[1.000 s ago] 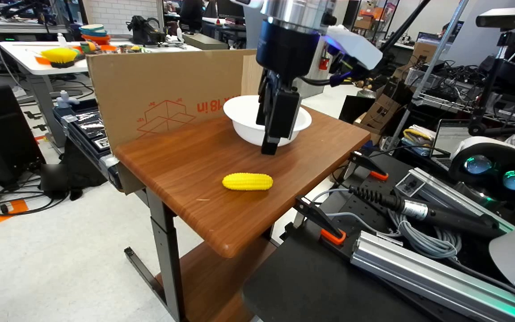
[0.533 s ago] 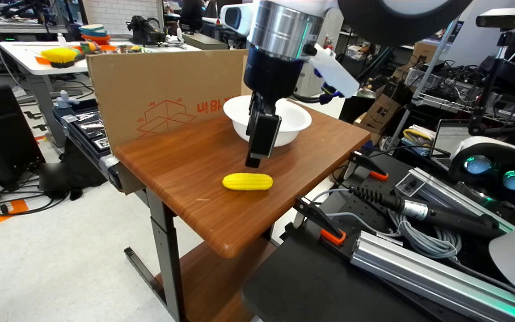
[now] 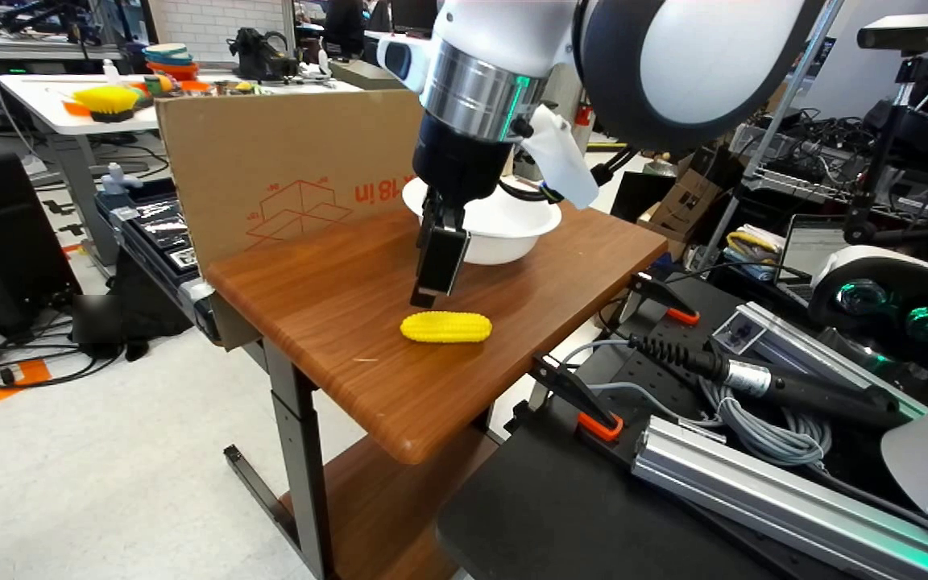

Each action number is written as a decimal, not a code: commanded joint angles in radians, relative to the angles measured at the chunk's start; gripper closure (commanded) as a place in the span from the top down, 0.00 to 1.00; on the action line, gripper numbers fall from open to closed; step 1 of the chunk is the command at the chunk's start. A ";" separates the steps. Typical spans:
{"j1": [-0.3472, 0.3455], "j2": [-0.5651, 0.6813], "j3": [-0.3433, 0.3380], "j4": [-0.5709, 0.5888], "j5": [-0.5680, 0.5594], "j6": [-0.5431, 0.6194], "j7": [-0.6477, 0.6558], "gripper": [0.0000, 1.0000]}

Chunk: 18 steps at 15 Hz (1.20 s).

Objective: Place the yellow object inside the white basin

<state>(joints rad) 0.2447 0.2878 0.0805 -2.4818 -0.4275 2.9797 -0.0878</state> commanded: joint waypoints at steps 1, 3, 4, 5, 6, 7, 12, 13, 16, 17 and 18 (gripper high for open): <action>0.070 0.043 -0.069 0.012 -0.075 0.050 0.076 1.00; 0.088 0.045 -0.077 0.006 -0.074 0.042 0.100 0.94; 0.092 0.052 -0.088 -0.005 -0.078 0.062 0.106 0.97; 0.093 0.042 -0.079 -0.010 -0.066 0.057 0.106 0.99; 0.092 0.042 -0.082 -0.023 -0.066 0.071 0.106 0.99; 0.088 0.044 -0.088 -0.041 -0.072 0.095 0.105 1.00; 0.085 0.076 -0.153 -0.120 -0.076 0.187 0.093 1.00; 0.088 0.092 -0.179 -0.127 -0.076 0.201 0.092 0.87; 0.086 0.046 -0.120 -0.086 -0.019 0.118 0.109 0.59; 0.089 0.050 -0.121 -0.077 -0.022 0.120 0.115 0.52; 0.093 0.047 -0.120 -0.068 -0.021 0.110 0.121 0.42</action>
<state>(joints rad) 0.3198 0.3365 -0.0437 -2.5805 -0.4652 3.1257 0.0105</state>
